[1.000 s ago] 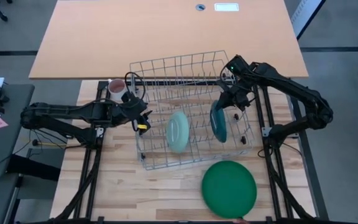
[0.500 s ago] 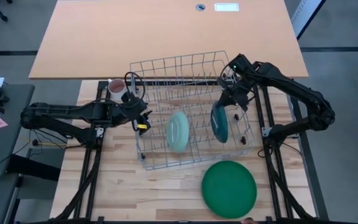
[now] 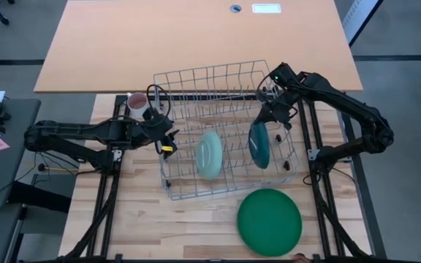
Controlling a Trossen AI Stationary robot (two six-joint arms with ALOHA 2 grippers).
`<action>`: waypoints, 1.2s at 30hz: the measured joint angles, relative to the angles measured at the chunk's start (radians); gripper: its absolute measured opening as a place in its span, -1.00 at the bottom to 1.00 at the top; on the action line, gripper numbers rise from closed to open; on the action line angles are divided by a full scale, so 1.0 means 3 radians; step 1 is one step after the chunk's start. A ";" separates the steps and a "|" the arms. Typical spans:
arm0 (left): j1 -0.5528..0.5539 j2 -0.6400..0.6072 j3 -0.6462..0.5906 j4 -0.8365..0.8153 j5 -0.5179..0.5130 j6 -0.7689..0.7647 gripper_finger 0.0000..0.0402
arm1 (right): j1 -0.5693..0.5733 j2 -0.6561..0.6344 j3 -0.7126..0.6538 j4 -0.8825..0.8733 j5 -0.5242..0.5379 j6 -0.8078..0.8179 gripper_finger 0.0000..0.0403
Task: Sort dishes
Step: Put the dark blue plate in the dish rack
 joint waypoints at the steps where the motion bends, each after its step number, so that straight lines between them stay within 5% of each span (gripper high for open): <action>1: 0.0000 0.0000 0.0000 0.0000 -0.0001 0.0011 -0.14 | 0.0000 0.0000 0.0000 0.0001 0.0000 0.0009 -0.84; 36: 0.0000 0.0000 0.0000 -0.0001 0.0003 0.0053 -0.14 | -0.0075 -0.0188 -0.0003 0.0204 0.0045 0.0829 -0.55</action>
